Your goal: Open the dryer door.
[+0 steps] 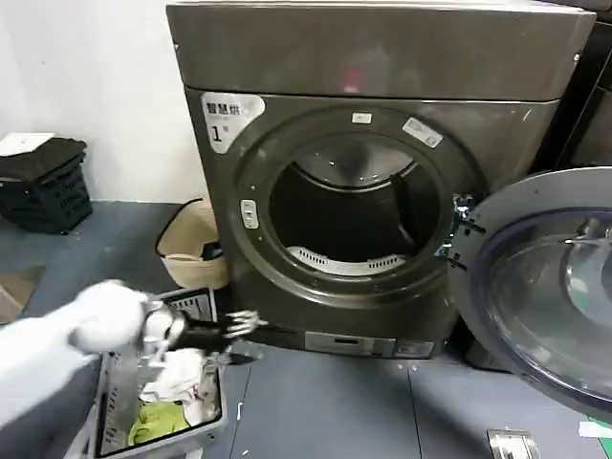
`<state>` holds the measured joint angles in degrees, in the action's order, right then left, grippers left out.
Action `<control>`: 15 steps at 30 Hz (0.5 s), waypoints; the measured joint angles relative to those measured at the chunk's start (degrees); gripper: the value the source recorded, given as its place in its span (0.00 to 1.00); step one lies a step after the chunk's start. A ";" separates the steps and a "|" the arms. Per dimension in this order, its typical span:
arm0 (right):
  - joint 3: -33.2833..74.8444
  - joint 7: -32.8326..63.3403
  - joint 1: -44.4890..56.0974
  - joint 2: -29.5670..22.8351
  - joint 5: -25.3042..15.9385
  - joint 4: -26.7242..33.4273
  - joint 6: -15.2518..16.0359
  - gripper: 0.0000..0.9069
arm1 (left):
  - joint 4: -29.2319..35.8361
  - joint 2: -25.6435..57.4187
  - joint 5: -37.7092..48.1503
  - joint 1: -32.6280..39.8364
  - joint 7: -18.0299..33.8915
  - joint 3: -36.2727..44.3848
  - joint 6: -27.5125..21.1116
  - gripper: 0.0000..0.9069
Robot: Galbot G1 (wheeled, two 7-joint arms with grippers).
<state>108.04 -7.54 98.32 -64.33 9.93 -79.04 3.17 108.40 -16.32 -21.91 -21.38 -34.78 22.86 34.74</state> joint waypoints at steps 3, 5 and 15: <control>-0.87 -0.40 -0.79 -0.10 -0.13 0.01 -0.11 1.00 | -0.10 4.66 -7.05 -6.22 0.10 -6.25 4.35 1.00; -1.38 -0.64 -1.21 -0.22 -0.16 -0.11 -0.12 1.00 | -0.51 7.56 -11.94 -9.51 0.36 -9.40 6.83 1.00; -2.64 -1.04 -2.30 -0.59 0.22 -0.27 -0.42 1.00 | -1.84 14.04 -30.16 -15.07 3.64 -15.48 12.62 1.00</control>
<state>105.40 -8.57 96.03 -64.92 10.15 -79.31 2.75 106.56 -2.29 -52.06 -36.45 -31.14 7.38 47.36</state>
